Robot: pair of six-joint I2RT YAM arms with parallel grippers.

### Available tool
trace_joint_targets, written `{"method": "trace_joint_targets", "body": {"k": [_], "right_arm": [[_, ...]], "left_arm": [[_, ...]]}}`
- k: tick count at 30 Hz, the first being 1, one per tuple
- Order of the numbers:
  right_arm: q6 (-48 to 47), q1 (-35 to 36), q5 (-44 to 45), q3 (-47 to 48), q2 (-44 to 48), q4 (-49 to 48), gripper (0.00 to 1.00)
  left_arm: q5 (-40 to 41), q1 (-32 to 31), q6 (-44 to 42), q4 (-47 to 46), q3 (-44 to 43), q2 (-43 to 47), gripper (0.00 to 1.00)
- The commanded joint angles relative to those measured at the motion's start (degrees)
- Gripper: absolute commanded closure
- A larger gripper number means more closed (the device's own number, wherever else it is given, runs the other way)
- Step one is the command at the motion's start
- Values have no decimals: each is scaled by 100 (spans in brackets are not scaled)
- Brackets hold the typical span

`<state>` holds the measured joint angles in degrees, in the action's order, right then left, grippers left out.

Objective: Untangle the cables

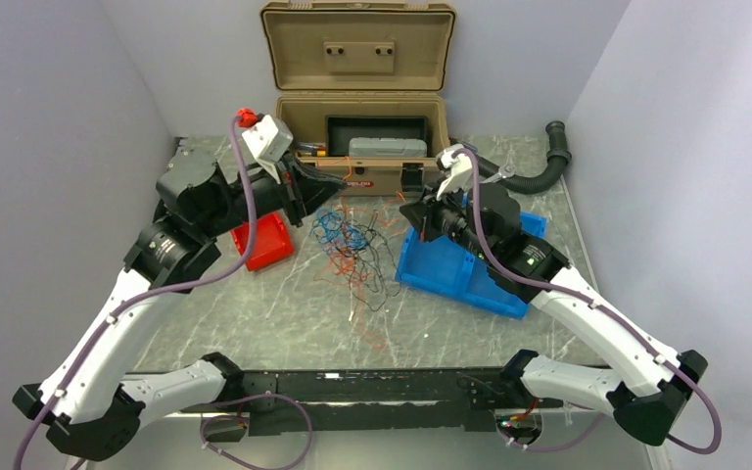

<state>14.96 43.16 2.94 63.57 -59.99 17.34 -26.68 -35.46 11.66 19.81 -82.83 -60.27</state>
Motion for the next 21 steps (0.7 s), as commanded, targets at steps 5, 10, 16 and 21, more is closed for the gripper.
{"method": "trace_joint_targets", "body": {"k": [5, 10, 16, 21], "right_arm": [[-28, -9, -253, 76, 125, -390, 100], [-85, -9, -258, 189, 107, -291, 100], [-201, -9, -1224, 202, 222, -704, 100], [-228, -9, -1999, -60, 340, -1348, 100]], "left_arm": [[293, 199, 476, -1543, 2693, -439, 100], [562, 250, -83, -192, 1144, -274, 100], [-94, 225, -89, 611, -613, -506, 100], [-683, 224, 266, 107, -63, -594, 100]]}}
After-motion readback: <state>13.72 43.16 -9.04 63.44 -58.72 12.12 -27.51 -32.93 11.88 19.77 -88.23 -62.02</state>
